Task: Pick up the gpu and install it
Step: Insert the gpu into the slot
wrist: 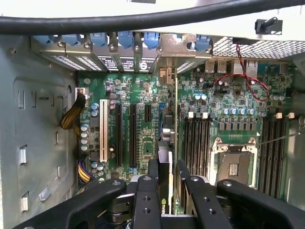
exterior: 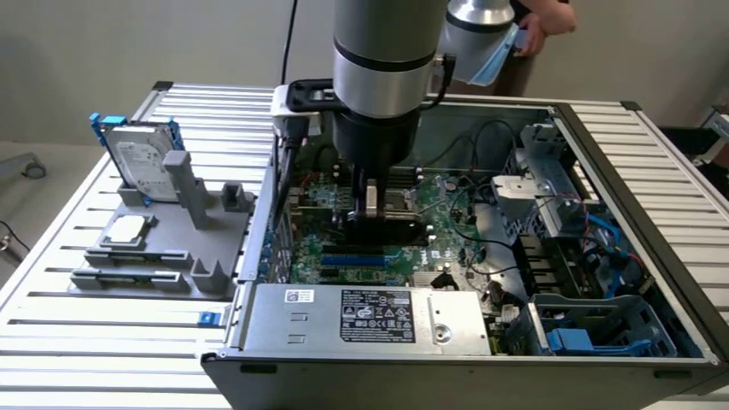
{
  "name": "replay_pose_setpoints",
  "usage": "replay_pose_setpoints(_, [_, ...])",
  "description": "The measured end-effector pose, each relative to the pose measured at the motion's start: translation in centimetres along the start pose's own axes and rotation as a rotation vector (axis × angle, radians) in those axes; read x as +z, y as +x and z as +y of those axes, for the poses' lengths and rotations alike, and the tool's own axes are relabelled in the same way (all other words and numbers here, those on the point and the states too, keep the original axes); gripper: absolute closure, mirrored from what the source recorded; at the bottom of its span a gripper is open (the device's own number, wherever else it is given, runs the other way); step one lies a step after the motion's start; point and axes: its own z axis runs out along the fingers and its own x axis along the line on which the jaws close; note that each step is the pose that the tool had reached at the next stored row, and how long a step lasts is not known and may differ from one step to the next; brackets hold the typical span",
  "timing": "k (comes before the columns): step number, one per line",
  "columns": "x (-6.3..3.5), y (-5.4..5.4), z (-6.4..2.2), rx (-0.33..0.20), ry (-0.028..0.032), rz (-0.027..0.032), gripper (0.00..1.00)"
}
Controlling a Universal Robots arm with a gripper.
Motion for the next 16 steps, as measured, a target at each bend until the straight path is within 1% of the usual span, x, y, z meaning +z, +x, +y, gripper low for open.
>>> replay_pose_setpoints(6, [0.50, 0.1, -0.01, 0.001, -0.0074, 0.0000, 0.74])
replay_pose_setpoints(16, [1.40, 0.1, -0.03, 0.004, -0.0168, -0.0001, 0.74])
